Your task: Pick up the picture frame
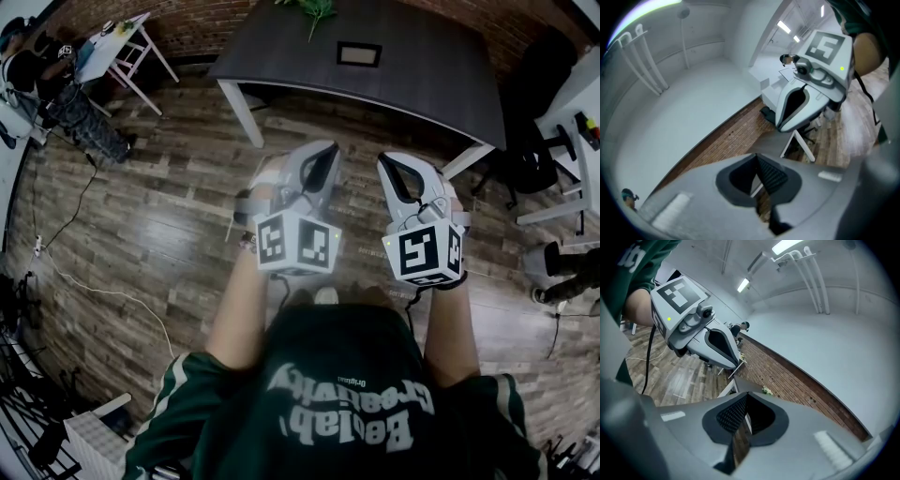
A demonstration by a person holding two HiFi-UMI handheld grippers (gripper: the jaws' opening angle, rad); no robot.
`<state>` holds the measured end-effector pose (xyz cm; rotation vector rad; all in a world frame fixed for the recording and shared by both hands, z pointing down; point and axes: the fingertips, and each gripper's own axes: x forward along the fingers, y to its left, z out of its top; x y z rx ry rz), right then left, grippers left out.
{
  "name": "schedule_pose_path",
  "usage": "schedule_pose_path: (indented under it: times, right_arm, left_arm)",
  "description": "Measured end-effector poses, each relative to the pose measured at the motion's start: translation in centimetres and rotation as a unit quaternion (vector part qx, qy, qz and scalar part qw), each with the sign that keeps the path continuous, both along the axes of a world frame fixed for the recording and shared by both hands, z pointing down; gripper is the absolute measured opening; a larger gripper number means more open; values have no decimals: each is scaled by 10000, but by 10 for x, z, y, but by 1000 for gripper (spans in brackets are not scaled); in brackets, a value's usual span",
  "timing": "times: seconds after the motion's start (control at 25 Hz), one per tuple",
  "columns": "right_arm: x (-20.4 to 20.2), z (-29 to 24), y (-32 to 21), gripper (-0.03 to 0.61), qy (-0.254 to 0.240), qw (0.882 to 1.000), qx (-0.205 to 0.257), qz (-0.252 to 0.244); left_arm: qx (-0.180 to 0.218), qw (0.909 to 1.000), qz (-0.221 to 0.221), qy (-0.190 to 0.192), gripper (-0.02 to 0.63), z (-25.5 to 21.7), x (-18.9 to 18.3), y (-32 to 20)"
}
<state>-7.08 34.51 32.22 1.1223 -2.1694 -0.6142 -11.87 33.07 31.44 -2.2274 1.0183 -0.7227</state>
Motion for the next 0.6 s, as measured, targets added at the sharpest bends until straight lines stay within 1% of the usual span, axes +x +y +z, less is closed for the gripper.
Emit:
schedule_pose_path:
  times: [0.28, 0.44, 0.6]
  right_arm:
    - [-6, 3, -4, 7, 188, 9998, 20, 29]
    - [-6, 0, -7, 6, 305, 9995, 80, 50]
    - [-5, -6, -12, 6, 371, 9991, 186, -2]
  left_arm:
    - [-21, 10000, 3, 27, 3, 2, -8, -5]
    - [-48, 10000, 28, -21, 3, 2, -7, -7]
    - [18, 10000, -40, -26, 3, -3, -8, -10]
